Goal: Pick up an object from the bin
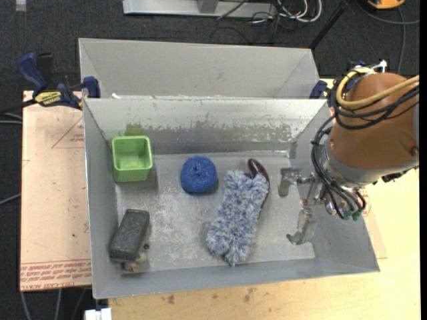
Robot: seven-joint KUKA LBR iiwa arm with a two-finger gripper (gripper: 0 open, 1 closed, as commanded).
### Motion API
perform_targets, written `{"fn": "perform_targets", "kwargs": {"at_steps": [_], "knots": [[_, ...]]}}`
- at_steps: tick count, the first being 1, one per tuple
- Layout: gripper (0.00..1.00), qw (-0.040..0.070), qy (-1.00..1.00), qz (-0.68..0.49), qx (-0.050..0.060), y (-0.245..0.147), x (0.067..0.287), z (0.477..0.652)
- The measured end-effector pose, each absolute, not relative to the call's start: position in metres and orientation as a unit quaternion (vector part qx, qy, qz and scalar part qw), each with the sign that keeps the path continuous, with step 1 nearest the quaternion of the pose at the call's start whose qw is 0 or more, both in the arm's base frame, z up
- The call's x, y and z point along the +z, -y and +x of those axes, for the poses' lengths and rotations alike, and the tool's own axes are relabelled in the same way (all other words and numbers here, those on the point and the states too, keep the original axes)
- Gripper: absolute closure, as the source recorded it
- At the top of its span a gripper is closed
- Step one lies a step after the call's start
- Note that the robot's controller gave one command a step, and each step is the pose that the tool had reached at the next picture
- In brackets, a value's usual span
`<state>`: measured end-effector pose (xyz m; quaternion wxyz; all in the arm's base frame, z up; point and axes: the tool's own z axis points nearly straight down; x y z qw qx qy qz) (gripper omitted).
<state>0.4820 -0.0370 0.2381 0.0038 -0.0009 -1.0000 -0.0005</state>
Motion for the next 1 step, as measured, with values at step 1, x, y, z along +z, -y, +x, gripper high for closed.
{"fn": "perform_targets", "kwargs": {"at_steps": [1], "knots": [[0.00, 0.000, 1.000, 0.000, 0.000, 0.0368, 0.2417, 0.4828]]}}
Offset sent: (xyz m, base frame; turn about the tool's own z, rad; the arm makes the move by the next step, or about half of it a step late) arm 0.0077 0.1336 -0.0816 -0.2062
